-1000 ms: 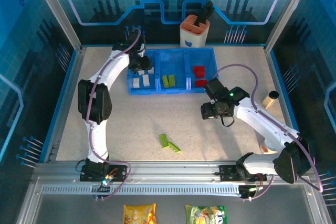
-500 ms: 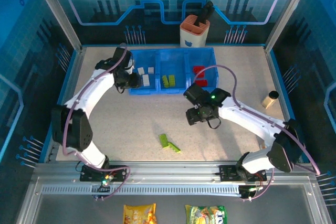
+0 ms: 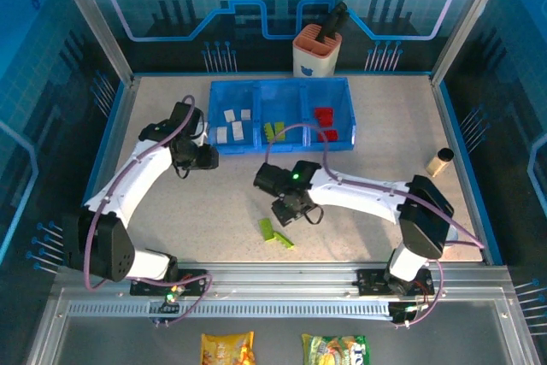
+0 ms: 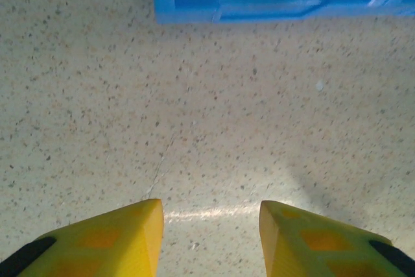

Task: Sort the legos into containers by color
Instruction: Pick up the lego from the bottom-center of the table.

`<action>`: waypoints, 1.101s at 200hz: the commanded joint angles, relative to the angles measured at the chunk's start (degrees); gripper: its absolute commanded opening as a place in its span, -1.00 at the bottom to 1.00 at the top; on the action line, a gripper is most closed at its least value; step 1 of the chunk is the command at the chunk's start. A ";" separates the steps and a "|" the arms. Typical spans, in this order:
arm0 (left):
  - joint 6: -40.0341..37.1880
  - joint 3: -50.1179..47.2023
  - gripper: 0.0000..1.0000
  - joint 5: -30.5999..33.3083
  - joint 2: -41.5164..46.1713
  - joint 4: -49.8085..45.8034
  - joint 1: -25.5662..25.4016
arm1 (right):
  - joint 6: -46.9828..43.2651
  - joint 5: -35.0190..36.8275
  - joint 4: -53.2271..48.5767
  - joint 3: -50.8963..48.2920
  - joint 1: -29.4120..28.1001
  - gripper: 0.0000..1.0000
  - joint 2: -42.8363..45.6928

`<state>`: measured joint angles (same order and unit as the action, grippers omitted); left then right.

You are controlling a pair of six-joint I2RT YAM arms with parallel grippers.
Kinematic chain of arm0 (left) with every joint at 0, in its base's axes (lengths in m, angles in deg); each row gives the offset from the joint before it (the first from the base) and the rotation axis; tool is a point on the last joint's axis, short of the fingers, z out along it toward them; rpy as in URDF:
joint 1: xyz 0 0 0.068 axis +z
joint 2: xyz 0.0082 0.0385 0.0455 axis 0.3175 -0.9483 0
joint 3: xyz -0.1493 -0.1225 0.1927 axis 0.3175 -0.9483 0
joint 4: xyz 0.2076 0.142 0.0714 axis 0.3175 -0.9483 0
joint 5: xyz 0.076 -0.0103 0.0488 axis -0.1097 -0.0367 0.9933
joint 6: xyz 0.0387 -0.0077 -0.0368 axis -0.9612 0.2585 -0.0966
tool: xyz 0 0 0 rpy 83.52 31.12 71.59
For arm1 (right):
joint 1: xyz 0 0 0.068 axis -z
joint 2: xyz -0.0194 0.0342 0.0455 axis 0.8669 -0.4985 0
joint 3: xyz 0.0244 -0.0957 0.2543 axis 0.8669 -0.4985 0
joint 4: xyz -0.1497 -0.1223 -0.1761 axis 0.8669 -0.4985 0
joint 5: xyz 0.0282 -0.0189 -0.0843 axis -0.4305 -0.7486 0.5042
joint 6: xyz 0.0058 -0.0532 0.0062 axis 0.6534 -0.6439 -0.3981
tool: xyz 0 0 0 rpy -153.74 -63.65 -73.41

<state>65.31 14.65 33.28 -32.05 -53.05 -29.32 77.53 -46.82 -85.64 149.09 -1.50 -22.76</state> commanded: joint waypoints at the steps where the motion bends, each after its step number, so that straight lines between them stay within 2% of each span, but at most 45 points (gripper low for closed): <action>1: -1.78 -3.12 -0.12 0.12 2.38 1.65 0.79 | -0.16 1.92 -3.64 2.71 -3.59 0.18 -3.45; 83: -2.48 -4.81 -0.12 0.25 0.88 3.90 1.40 | -1.55 4.01 -8.21 8.40 -11.81 0.08 -14.41; 112: -2.47 -4.91 -0.12 0.27 0.80 3.90 1.50 | -1.44 4.23 -8.70 8.70 -12.76 0.05 -17.00; 154: -2.42 -4.71 -0.12 0.46 0.45 3.67 2.37 | -0.32 3.92 -8.81 6.68 -13.06 -0.17 -18.34; 220: -2.35 -4.79 -0.13 0.39 0.27 3.64 2.72 | 0.15 4.44 -8.79 4.27 -13.08 -0.31 -19.18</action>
<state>63.89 10.60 33.52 -31.22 -49.51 -27.24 76.48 -43.42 -92.72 154.01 -13.85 -40.36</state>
